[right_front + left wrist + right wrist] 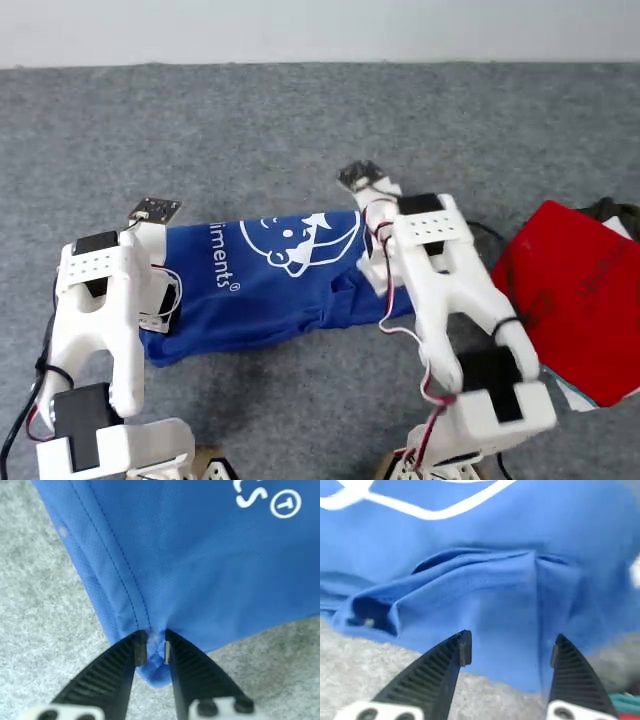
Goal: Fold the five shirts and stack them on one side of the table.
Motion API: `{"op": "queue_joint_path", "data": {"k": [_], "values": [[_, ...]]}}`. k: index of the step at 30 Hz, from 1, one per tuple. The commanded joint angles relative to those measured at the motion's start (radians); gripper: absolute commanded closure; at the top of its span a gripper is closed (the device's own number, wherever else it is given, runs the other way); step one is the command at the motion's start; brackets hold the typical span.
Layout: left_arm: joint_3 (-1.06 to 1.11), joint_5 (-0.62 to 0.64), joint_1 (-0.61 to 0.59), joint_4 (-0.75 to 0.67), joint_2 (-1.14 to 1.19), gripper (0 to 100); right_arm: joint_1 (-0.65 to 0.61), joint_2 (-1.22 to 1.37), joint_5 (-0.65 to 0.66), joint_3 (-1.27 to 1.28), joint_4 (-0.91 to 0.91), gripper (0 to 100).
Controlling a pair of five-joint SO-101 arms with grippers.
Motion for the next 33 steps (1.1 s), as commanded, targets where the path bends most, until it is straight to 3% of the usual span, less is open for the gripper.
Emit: {"op": "queue_joint_path", "data": {"k": [1, 5, 9, 15, 33], "values": [[0.002, 0.0, 0.002, -0.002, -0.032, 93, 0.007, -0.127, 0.011, -0.054, 0.077, 73.2], [0.002, 0.0, 0.002, -0.002, -0.032, 93, -0.016, -0.191, 0.011, -0.049, 0.165, 73.2], [0.002, 0.0, 0.005, -0.002, -0.032, 93, -0.119, -0.202, 0.009, 0.02, 0.147, 73.2], [0.002, 0.0, 0.003, -0.002, -0.032, 93, -0.209, -0.196, 0.003, 0.133, -0.022, 73.2], [0.002, 0.0, 0.005, -0.002, -0.032, 93, -0.219, -0.165, 0.008, 0.348, -0.364, 73.2]]}}
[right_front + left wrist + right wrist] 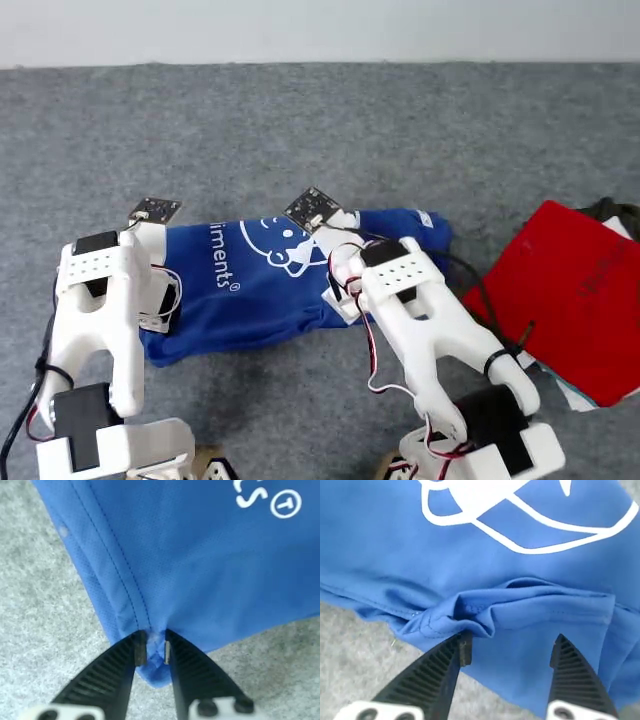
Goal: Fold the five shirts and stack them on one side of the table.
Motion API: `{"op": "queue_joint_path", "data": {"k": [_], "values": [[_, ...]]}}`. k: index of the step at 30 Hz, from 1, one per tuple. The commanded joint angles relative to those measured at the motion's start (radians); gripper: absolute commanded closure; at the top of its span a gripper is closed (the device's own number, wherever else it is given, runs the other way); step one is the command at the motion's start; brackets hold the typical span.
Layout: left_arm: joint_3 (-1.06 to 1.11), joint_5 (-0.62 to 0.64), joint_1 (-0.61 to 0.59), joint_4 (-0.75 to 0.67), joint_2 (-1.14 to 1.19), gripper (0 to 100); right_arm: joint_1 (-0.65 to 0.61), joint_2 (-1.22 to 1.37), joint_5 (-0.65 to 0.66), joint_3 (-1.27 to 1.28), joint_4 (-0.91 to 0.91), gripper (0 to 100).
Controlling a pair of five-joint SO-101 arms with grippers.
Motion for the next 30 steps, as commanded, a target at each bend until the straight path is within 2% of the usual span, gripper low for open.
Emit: {"op": "queue_joint_path", "data": {"k": [1, 7, 12, 16, 17, 24, 30], "values": [[0.004, 0.0, 0.005, -0.002, -0.032, 93, -0.03, 0.019, 0.008, 0.0, -0.033, 73.2], [0.028, 0.0, 0.006, -0.008, -0.032, 93, -0.071, 0.206, 0.008, -0.048, -0.033, 73.2], [0.041, -0.003, 0.003, -0.002, -0.032, 93, -0.07, 0.162, 0.009, -0.181, 0.136, 73.2], [0.053, -0.164, 0.005, 0.104, -0.041, 93, -0.019, 0.071, 0.014, -0.222, 0.257, 73.2], [0.053, -0.17, 0.0, 0.118, -0.041, 93, 0.001, 0.042, 0.031, -0.224, 0.272, 73.2], [0.007, -0.114, 0.0, 0.127, -0.041, 93, 0.09, -0.191, 0.066, -0.226, 0.386, 73.1], [-0.13, -0.028, 0.0, 0.092, -0.032, 93, 0.139, -0.306, 0.066, -0.219, 0.438, 73.0]]}}
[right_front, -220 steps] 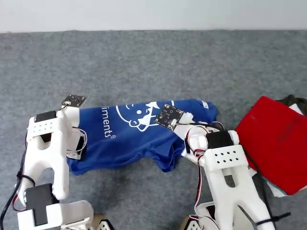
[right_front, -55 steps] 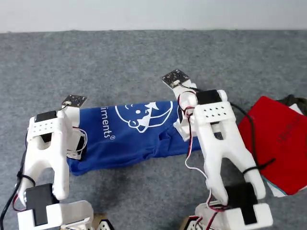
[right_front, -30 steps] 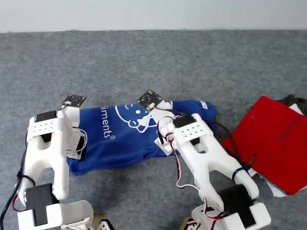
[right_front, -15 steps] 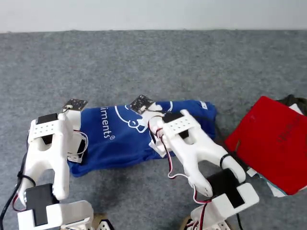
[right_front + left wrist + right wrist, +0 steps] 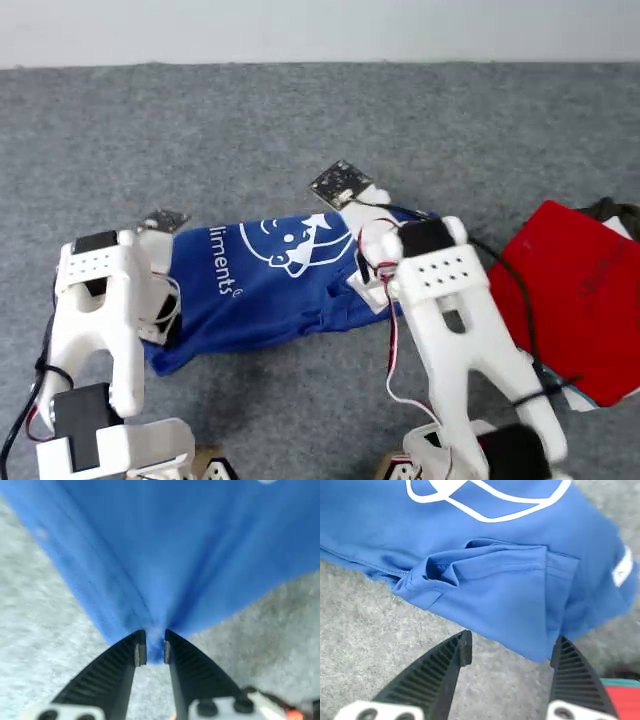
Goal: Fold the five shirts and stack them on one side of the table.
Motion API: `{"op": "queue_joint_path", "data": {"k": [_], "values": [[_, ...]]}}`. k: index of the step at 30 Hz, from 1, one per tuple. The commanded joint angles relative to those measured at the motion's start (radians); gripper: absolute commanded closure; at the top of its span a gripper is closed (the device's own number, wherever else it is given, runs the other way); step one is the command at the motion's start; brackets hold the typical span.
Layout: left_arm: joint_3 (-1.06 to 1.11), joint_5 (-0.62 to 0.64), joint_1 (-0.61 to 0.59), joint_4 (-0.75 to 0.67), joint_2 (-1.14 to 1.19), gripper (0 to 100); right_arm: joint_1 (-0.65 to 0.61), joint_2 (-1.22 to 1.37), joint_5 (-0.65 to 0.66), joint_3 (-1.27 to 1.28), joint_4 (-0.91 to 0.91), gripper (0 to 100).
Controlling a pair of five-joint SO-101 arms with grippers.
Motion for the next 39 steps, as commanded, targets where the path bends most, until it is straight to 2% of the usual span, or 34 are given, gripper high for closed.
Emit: {"op": "queue_joint_path", "data": {"k": [1, 4, 7, 14, 20, 24, 32, 39], "values": [[-0.101, 0.055, 0.0, -0.041, -0.032, 93, 0.024, -0.068, 0.011, -0.035, 0.03, 73.0], [-0.14, 0.095, 0.002, -0.103, -0.032, 92, 0.022, -0.073, 0.011, -0.025, 0.039, 73.0], [-0.16, 0.129, 0.002, -0.104, -0.032, 91, 0.024, -0.077, 0.011, 0.0, 0.036, 73.1], [-0.22, 0.25, 0.002, -0.086, -0.021, 80, 0.024, -0.077, 0.011, 0.025, 0.036, 73.1], [-0.294, 0.373, -0.002, -0.084, 0.127, 80, 0.024, -0.077, 0.009, 0.049, 0.036, 73.1], [-0.346, 0.387, -0.012, -0.084, 0.241, 80, 0.024, -0.077, 0.009, 0.092, 0.031, 73.1], [-0.427, 0.387, -0.114, -0.08, 0.362, 80, 0.024, -0.079, 0.009, 0.101, 0.01, 73.1], [-0.432, 0.384, -0.107, -0.049, 0.39, 80, 0.022, -0.077, 0.005, 0.101, -0.019, 73.1]]}}
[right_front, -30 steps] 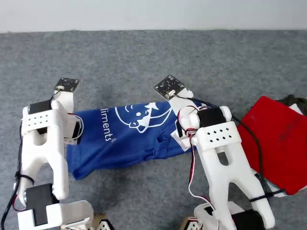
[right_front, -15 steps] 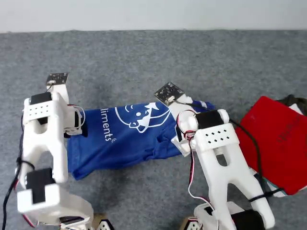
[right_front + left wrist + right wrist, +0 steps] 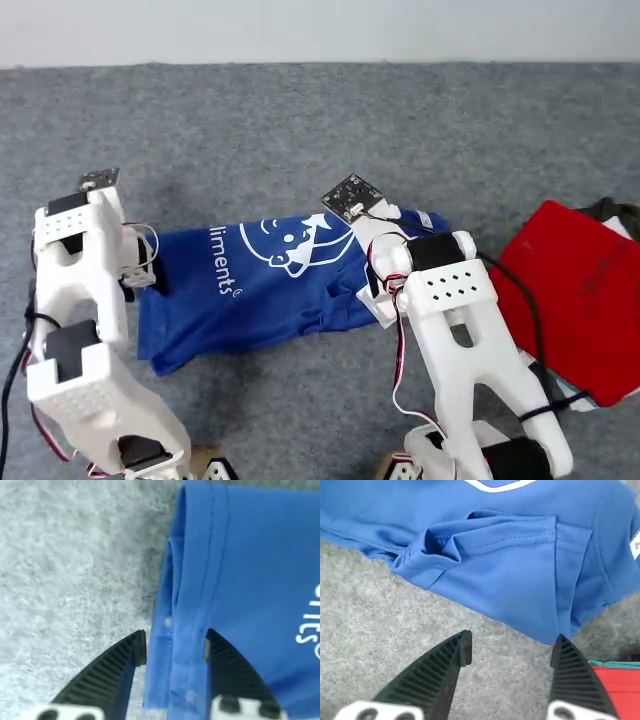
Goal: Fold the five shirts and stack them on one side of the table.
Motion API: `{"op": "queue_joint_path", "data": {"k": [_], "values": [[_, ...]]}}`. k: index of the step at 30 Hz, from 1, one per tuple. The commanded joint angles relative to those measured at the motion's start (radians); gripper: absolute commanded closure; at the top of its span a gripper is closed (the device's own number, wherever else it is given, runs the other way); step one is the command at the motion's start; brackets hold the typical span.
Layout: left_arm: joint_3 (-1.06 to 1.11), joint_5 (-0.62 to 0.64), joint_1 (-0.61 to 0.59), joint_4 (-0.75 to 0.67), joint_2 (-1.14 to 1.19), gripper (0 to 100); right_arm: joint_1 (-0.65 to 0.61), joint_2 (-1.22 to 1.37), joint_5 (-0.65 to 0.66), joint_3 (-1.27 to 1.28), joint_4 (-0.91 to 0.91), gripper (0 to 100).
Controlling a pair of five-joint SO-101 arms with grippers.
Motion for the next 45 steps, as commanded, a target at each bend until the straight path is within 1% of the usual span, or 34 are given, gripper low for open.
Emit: {"op": "queue_joint_path", "data": {"k": [1, 7, 10, 12, 16, 21, 24, 28, 31, 35, 37, 41, 45], "values": [[-0.03, 0.006, -0.003, 0.014, 0.006, 80, 0.007, -0.044, 0.003, -0.002, -0.015, 73.1], [-0.036, 0.009, 0.06, 0.003, 0.15, 80, 0.007, -0.044, 0.003, -0.002, -0.015, 73.1], [-0.093, 0.009, 0.069, 0.003, 0.222, 81, 0.007, -0.044, 0.003, -0.002, -0.015, 73.1], [-0.139, 0.009, 0.069, 0.043, 0.235, 84, 0.007, -0.044, 0.003, -0.002, -0.015, 73.1], [-0.182, 0.003, 0.112, 0.078, 0.238, 99, 0.002, -0.044, 0.002, -0.002, -0.015, 73.1], [-0.183, 0.003, 0.166, 0.08, 0.235, 99, 0.004, -0.044, 0.002, -0.002, -0.015, 73.1], [-0.189, 0.003, 0.167, 0.089, 0.23, 99, 0.002, -0.044, 0.002, -0.002, -0.015, 73.1], [-0.217, 0.002, 0.135, 0.135, 0.23, 99, 0.008, -0.044, 0.002, -0.002, -0.013, 73.1], [-0.286, 0.0, 0.068, 0.23, 0.23, 99, 0.012, -0.044, 0.009, -0.006, -0.013, 73.1], [-0.406, -0.002, -0.051, 0.325, 0.23, 99, 0.087, -0.045, 0.009, -0.026, -0.036, 73.1], [-0.463, -0.032, -0.1, 0.361, 0.23, 99, 0.137, -0.045, 0.009, -0.034, -0.041, 73.1], [-0.527, -0.075, -0.158, 0.371, 0.23, 99, 0.228, -0.045, 0.009, -0.037, -0.059, 73.1], [-0.547, -0.077, -0.175, 0.371, 0.23, 99, 0.255, -0.045, 0.009, -0.037, -0.056, 73.1]]}}
